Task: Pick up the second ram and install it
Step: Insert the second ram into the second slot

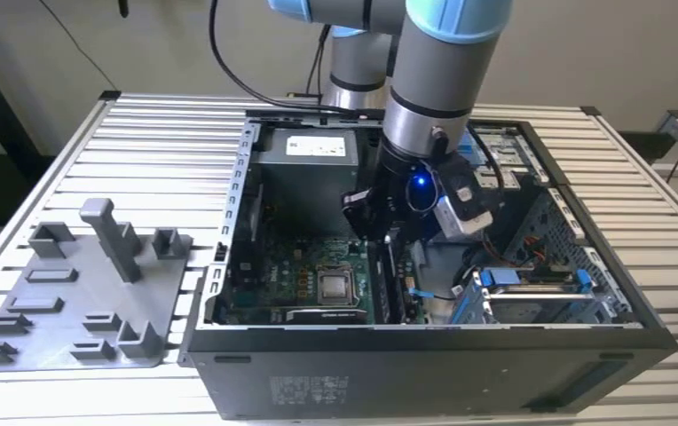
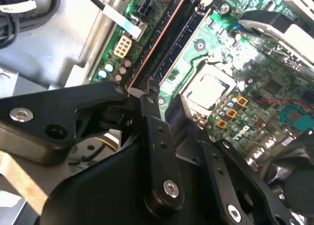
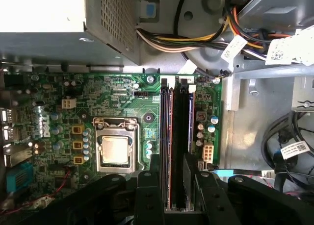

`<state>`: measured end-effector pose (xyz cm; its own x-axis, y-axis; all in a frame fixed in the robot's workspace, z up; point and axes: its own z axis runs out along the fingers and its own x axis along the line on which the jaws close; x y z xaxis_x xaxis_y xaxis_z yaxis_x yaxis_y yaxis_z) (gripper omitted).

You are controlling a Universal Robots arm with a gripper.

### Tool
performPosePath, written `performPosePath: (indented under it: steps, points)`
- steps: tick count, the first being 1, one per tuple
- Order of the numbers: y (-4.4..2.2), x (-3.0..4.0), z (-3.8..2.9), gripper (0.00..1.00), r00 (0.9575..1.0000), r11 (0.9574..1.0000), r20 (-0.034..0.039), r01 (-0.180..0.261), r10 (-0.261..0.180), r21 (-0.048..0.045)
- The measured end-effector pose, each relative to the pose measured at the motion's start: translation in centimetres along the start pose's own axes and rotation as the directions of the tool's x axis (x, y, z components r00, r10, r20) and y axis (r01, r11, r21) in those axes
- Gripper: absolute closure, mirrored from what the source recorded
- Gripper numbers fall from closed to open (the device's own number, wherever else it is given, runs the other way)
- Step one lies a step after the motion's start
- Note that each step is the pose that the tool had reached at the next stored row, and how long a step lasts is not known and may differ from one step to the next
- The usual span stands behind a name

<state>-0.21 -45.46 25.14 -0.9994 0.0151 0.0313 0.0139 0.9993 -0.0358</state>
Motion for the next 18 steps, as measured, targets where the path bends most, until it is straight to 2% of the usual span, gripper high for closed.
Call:
performPosePath:
  steps: [3, 6, 18]
  points:
    - [0.0, 0.0, -0.01, 0.68, 1.0, 1.0, -0.0001, 0.0, 0.0, -0.0015]
    - [0.0, 0.0, -0.01, 0.87, 1.0, 1.0, -0.0002, 0.0, 0.0, -0.0034]
    - [0.0, 0.0, -0.01, 0.89, 1.0, 0.9999, -0.0003, 0.0, 0.0, -0.0108]
